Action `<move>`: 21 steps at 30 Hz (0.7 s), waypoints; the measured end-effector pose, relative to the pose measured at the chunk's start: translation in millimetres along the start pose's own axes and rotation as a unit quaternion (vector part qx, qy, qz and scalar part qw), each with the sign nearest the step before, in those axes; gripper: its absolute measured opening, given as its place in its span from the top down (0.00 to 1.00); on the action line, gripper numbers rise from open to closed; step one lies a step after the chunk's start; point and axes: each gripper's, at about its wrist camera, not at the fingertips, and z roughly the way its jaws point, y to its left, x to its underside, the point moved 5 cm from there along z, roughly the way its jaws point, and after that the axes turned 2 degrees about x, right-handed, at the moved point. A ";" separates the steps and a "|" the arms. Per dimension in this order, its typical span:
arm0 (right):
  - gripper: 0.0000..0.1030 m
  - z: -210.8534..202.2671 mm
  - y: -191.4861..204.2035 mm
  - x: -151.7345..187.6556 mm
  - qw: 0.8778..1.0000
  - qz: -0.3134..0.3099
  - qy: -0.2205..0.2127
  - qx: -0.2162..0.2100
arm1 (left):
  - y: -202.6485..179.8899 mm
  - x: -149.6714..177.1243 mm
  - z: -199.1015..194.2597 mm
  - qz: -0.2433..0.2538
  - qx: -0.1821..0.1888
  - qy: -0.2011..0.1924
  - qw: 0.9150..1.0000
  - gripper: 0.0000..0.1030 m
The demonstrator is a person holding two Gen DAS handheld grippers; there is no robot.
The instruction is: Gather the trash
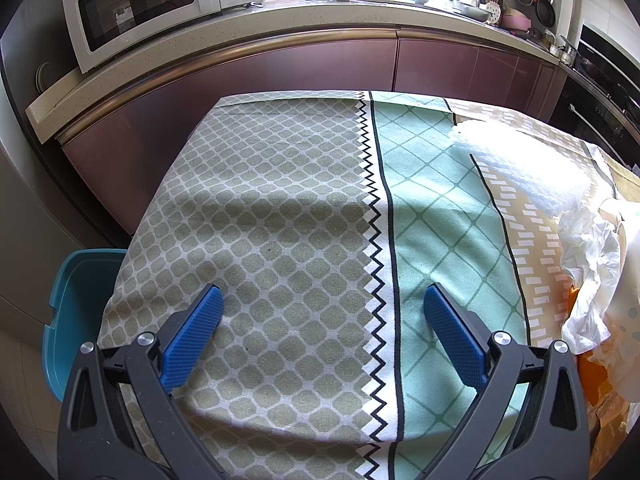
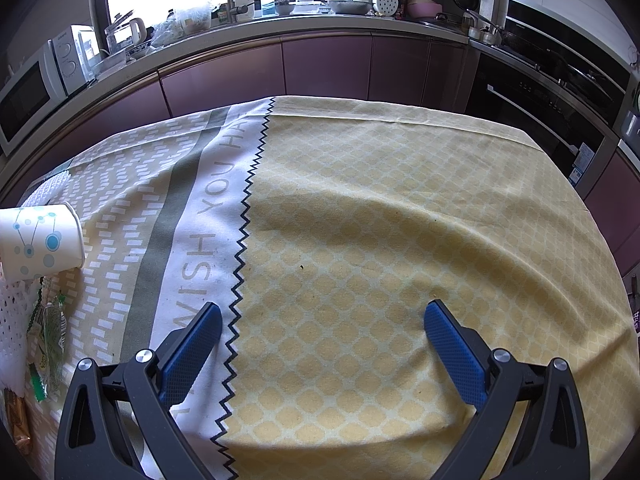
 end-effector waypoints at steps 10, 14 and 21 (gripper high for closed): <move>0.06 -71.4 65.0 10.3 0.992 0.037 -0.121 -0.006 | -0.5 -0.4 -1.5 -0.004 -0.001 0.006 1.000 0.04; 0.06 -128.2 130.2 22.1 0.977 0.001 -0.205 -0.056 | 5.2 5.4 -25.9 -0.011 0.002 -0.031 0.999 0.06; 0.06 -186.6 214.8 48.3 0.950 -0.035 -0.288 -0.111 | 4.1 27.7 -122.8 0.011 -0.012 -0.174 0.985 0.05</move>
